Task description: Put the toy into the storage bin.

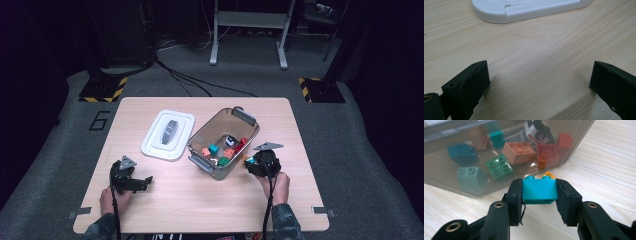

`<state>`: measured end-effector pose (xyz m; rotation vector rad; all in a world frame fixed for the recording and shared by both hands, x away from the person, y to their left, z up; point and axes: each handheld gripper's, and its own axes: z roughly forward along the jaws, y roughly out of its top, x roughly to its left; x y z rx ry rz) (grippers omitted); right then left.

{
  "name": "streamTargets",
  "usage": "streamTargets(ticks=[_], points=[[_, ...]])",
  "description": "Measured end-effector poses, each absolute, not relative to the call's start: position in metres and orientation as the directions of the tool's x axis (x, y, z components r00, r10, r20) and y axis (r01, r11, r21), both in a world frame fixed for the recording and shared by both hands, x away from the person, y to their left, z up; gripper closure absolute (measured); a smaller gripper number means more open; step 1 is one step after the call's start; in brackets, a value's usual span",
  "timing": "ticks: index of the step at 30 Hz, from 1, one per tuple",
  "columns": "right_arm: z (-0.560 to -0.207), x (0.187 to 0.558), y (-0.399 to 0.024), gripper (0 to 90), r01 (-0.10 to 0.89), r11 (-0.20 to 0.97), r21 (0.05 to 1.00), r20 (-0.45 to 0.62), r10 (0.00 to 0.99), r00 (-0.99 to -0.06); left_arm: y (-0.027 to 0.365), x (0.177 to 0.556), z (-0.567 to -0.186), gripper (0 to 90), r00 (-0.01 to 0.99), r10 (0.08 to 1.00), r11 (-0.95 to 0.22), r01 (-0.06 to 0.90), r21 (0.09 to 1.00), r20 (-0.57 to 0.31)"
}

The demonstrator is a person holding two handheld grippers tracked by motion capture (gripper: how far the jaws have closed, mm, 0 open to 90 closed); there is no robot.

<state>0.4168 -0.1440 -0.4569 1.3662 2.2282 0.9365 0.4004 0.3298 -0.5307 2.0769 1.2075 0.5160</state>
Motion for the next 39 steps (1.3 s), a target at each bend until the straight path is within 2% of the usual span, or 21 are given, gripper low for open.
streamTargets(ticks=[24, 39], points=[[-0.408, 0.426, -0.172, 58.8, 0.630, 0.241, 0.738, 0.037, 0.918, -0.395, 0.330, 0.400, -0.531, 2.4, 0.493, 0.870, -0.346, 0.605, 0.717, 0.004], [-0.365, 0.443, -0.171, 58.7, 0.571, 0.251, 0.781, 0.009, 0.911, -0.413, 0.330, 0.400, -0.531, 2.4, 0.493, 0.870, -0.346, 0.605, 0.717, 0.004]])
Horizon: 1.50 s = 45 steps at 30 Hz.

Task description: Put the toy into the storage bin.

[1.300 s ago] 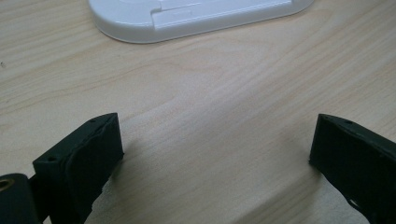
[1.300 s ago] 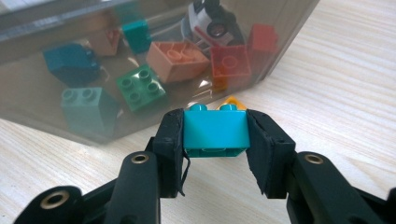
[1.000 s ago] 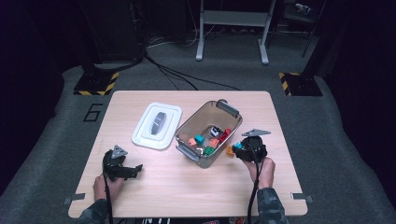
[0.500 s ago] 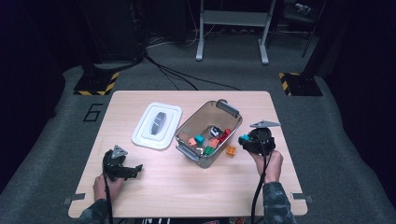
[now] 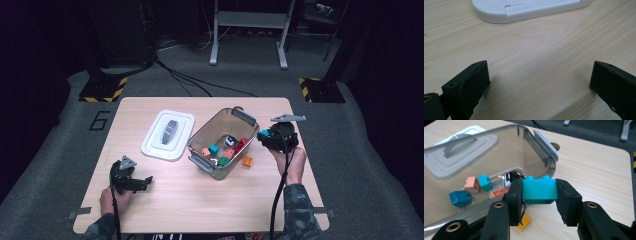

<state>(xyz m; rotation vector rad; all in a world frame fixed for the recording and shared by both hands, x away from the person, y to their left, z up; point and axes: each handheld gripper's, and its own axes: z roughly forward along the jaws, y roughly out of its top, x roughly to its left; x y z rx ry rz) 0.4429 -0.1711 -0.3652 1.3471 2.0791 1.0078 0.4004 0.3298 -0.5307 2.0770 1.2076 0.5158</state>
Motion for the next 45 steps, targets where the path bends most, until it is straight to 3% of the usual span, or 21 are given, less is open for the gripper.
streamTargets(ticks=[9, 26, 37, 45], points=[[-0.354, 0.465, -0.149, 58.7, 0.554, 0.278, 0.785, 0.001, 0.894, -0.449, 0.330, 0.400, -0.531, 2.4, 0.493, 0.870, -0.347, 0.605, 0.717, 0.005], [-0.378, 0.485, -0.127, 57.3, 0.658, 0.316, 0.683, 0.019, 0.893, -0.449, 0.330, 0.400, -0.531, 2.4, 0.493, 0.870, -0.346, 0.605, 0.717, 0.004], [-0.381, 0.460, -0.149, 20.6, 0.634, 0.234, 0.737, 0.064, 0.910, -0.410, 0.330, 0.400, -0.531, 2.4, 0.493, 0.870, -0.346, 0.605, 0.717, 0.004], [-0.414, 0.444, -0.168, 15.3, 0.658, 0.176, 0.732, 0.113, 0.921, -0.372, 0.330, 0.400, -0.531, 2.4, 0.493, 0.870, -0.346, 0.604, 0.718, 0.004]])
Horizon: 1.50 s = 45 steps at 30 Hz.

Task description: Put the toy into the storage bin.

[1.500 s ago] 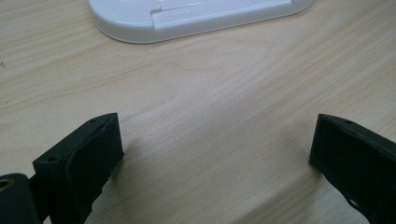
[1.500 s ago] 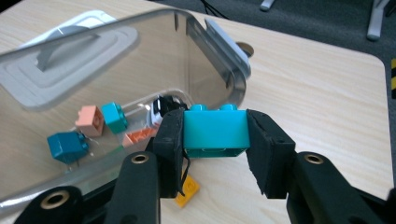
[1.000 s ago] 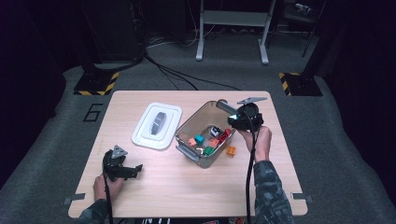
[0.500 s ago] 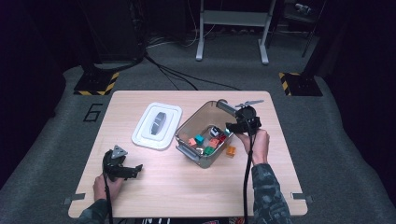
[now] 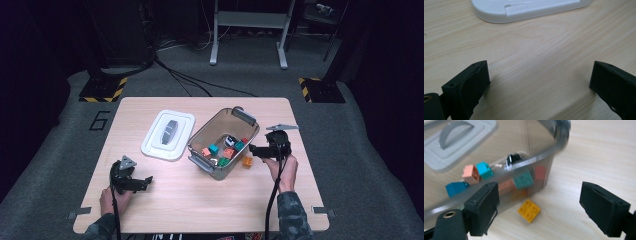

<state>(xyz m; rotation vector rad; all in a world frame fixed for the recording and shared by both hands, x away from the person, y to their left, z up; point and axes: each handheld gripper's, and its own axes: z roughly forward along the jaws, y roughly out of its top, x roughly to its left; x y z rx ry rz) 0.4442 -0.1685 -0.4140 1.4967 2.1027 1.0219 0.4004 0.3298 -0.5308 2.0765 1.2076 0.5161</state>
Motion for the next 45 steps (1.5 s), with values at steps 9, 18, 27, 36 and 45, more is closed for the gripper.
streamTargets(ticks=[9, 18, 27, 36, 45], points=[[-0.467, 0.437, -0.172, 15.3, 0.697, 0.119, 0.707, 0.150, 0.938, -0.313, 0.330, 0.400, -0.531, 2.4, 0.493, 0.870, -0.346, 0.604, 0.718, 0.004], [-0.491, 0.439, -0.161, 18.4, 0.705, 0.103, 0.702, 0.146, 0.948, -0.284, 0.330, 0.400, -0.531, 2.4, 0.493, 0.870, -0.346, 0.605, 0.717, 0.004], [-0.503, 0.444, -0.152, 21.6, 0.700, 0.030, 0.714, 0.176, 0.959, -0.221, 0.330, 0.400, -0.531, 2.4, 0.492, 0.870, -0.345, 0.606, 0.717, 0.003], [-0.510, 0.447, -0.147, 32.5, 0.710, -0.012, 0.704, 0.188, 0.967, -0.170, 0.330, 0.400, -0.531, 2.4, 0.493, 0.870, -0.346, 0.604, 0.718, 0.004], [-0.506, 0.443, -0.162, 43.8, 0.714, -0.030, 0.699, 0.187, 0.972, -0.142, 0.330, 0.400, -0.531, 2.4, 0.493, 0.870, -0.346, 0.604, 0.718, 0.004]])
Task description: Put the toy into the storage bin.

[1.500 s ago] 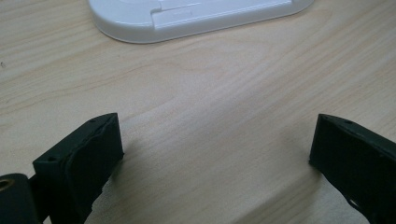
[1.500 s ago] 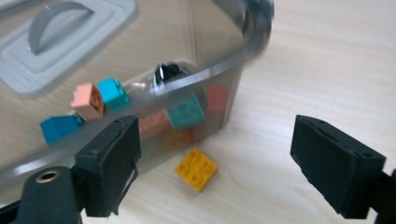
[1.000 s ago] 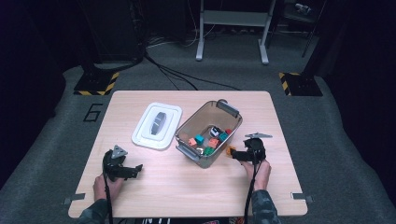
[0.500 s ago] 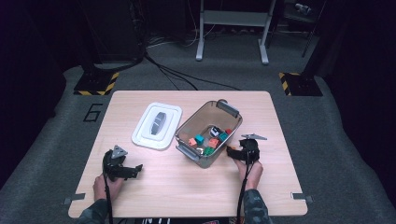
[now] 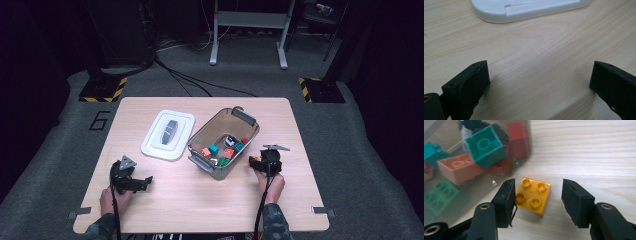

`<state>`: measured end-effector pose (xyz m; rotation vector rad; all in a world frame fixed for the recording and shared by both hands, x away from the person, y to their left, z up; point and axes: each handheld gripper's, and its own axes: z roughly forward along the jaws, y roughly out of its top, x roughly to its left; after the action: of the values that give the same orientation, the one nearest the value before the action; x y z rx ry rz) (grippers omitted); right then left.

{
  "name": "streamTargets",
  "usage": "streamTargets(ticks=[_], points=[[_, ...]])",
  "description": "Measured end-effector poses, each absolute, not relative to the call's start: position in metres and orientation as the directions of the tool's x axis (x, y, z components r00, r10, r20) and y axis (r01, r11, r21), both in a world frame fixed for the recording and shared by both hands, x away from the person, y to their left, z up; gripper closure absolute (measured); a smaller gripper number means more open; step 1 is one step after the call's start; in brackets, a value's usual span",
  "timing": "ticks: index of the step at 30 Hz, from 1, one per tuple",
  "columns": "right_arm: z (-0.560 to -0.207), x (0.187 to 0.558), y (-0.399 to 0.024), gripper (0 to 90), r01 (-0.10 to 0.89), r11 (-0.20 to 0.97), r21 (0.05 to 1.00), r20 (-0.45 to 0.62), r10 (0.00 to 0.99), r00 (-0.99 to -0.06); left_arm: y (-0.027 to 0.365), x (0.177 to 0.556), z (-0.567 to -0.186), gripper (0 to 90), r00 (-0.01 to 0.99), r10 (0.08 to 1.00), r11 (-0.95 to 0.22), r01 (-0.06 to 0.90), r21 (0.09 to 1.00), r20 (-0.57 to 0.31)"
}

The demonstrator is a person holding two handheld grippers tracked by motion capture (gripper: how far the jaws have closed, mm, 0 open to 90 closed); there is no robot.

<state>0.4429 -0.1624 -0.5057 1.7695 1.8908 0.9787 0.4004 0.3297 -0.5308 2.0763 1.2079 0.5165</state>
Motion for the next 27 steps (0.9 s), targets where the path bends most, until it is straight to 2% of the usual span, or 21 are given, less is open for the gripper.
streamTargets(ticks=[7, 14, 20, 27], points=[[-0.501, 0.448, -0.161, 40.7, 0.707, 0.004, 0.707, 0.183, 0.965, -0.189, 0.330, 0.400, -0.531, 2.4, 0.493, 0.870, -0.346, 0.603, 0.718, 0.005], [-0.508, 0.451, -0.160, 56.7, 0.747, 0.024, 0.665, 0.161, 0.971, -0.175, 0.330, 0.400, -0.531, 2.4, 0.493, 0.870, -0.346, 0.604, 0.718, 0.004], [-0.505, 0.447, -0.166, 58.8, 0.732, 0.066, 0.679, 0.126, 0.971, -0.204, 0.330, 0.400, -0.531, 2.4, 0.492, 0.871, -0.345, 0.604, 0.719, 0.004], [-0.504, 0.443, -0.174, 59.0, 0.734, 0.068, 0.676, 0.133, 0.968, -0.212, 0.330, 0.400, -0.531, 2.4, 0.492, 0.871, -0.345, 0.605, 0.717, 0.004]])
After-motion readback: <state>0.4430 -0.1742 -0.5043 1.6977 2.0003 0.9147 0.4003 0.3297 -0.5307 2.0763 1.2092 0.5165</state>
